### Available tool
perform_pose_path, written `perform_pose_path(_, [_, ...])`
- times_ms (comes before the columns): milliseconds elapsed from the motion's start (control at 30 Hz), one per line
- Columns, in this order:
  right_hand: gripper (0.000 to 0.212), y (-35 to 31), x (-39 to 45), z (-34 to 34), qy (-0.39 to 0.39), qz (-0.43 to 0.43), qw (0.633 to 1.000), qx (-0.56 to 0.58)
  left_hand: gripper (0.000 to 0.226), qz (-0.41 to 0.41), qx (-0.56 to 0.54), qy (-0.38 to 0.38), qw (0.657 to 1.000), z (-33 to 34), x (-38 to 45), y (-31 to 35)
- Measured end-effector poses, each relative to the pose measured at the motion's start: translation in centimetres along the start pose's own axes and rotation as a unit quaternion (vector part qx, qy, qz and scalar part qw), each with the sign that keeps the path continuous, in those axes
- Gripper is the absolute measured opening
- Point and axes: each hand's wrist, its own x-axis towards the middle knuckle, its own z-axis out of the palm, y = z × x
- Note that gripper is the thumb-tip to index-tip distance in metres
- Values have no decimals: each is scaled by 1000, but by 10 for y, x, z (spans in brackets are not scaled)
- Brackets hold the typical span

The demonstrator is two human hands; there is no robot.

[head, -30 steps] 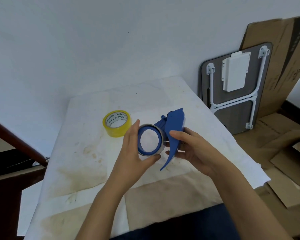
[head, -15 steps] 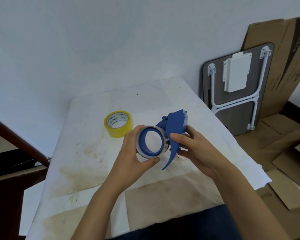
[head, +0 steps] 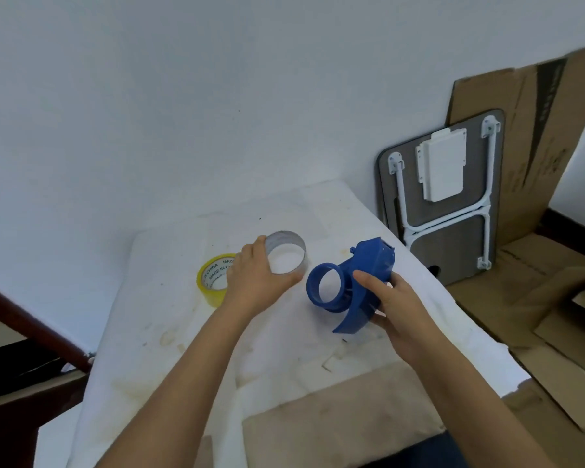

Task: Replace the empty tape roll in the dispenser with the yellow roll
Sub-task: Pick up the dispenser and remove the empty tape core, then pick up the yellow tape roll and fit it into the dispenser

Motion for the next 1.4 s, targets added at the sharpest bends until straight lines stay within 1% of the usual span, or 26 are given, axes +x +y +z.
perform_pose_path(100, [54,-5,3,-1,-8,9,1000,-3,94,-20,58,-18,998,5,33,10])
perform_pose_path(200, [51,-9,6,-2,-16,7,1000,-3,93,-42,116,-43,991,10,55,10])
perform_pose_path(400, [51,-9,12,-2,-32,23,999,-16,88,-41,182,-63,980,22,73,0])
perform_pose_path(467, [51,-9,12,0,-37,23,999,-18,91,-45,192,-74,977,22,73,-2])
perform_pose_path(567, [50,-7,11,2,-42,25,998,-26,92,-30,195,-57,979,13,68,-4])
perform_pose_path(667, [42,-4,10,4,-59,28,997,-32,79,-15,132,-8,991,-3,51,-9])
perform_pose_path(733, [36,-2,7,8,-74,35,996,-32,73,-7,40,13,999,-15,30,-14])
perform_pose_path(767, [37,-1,5,10,-82,40,995,-34,70,-6,-30,14,999,-21,17,-17])
perform_pose_path(833, [45,2,4,15,-105,54,992,-40,59,-21,-167,-4,986,-31,-16,-19])
perform_pose_path(900, [48,4,3,19,-139,68,987,-49,45,-42,-236,-29,970,-35,-47,-22])
perform_pose_path(933, [45,5,1,22,-160,77,983,-56,40,-54,-269,-45,961,-35,-60,-26])
perform_pose_path(967, [41,5,-1,25,-182,86,978,-63,37,-76,-320,-67,942,-35,-71,-29])
perform_pose_path(1000, [37,5,-4,30,-206,93,972,-68,38,-112,-384,-98,911,-34,-78,-32])
perform_pose_path(1067, [34,5,-9,41,-248,97,960,-82,45,-185,-514,-164,821,-34,-89,-38])
perform_pose_path(1100, [33,6,-11,47,-263,95,956,-89,48,-204,-559,-189,781,-35,-93,-40])
perform_pose_path(1133, [34,7,-12,53,-269,91,954,-96,50,-215,-592,-205,749,-36,-97,-41])
perform_pose_path(1200, [42,9,-14,63,-276,86,949,-123,46,-227,-648,-213,695,-36,-104,-44])
perform_pose_path(1233, [46,11,-14,69,-282,81,945,-143,42,-230,-669,-209,675,-36,-108,-46])
perform_pose_path(1300, [49,15,-16,80,-292,62,934,-196,36,-228,-703,-196,644,-36,-113,-53])
perform_pose_path(1400, [62,21,-12,97,-277,16,919,-281,40,-225,-749,-160,602,-41,-118,-62])
